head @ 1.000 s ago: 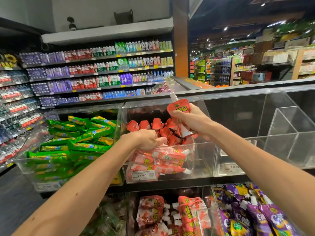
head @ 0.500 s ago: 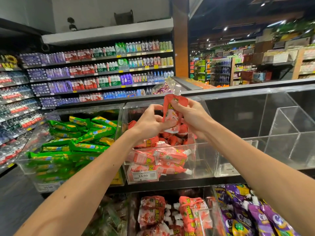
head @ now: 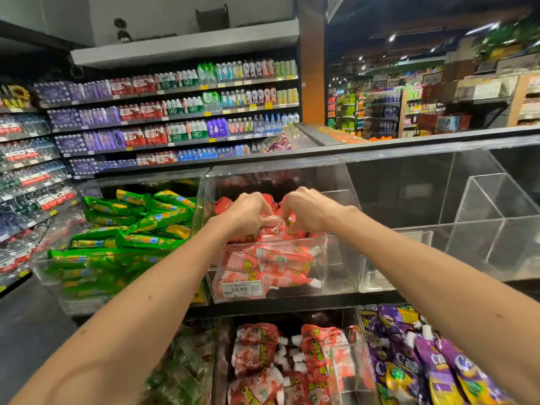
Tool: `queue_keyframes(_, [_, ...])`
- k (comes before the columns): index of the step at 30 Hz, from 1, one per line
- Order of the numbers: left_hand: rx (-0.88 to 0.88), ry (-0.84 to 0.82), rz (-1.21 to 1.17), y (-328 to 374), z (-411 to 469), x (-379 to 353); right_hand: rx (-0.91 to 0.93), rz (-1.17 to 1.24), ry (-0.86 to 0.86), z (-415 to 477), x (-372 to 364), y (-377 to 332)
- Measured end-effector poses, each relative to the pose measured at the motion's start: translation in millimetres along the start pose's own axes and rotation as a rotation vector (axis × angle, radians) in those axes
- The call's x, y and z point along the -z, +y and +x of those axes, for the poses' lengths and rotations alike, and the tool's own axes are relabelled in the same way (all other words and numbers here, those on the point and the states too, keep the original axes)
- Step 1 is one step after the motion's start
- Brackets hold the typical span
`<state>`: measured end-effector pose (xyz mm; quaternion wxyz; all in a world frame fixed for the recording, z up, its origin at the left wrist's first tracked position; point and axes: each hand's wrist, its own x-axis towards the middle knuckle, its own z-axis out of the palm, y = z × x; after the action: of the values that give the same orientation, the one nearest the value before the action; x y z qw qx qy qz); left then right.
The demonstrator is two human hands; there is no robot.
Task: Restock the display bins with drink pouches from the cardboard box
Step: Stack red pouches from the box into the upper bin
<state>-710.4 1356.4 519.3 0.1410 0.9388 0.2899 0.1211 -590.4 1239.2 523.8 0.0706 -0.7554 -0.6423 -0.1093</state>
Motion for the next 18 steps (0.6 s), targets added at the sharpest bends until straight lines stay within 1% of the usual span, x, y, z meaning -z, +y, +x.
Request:
queue_keyframes(2, [0.012,0.006,0.022,-1,2,-10,0.01,-0.007,-0.028,2,-7,0])
queue_keyframes(8, [0.039,0.043,0.017,-1,1,-18,0.014,-0.032,-0.028,-2,-10,-7])
queue_keyframes(12, [0.063,0.067,0.017,1,-7,-15,0.026,0.002,0.01,-5,-14,-5])
queue_keyframes(14, [0.09,0.129,-0.036,6,-19,-11,0.038,0.084,0.055,-8,-9,-3])
queue_keyframes(16, [0.105,0.231,-0.109,14,-41,-1,0.055,0.189,0.11,-18,0,-6])
queue_keyframes(18, [0.093,0.357,-0.152,26,-70,11,0.067,0.307,0.202,-40,12,-11])
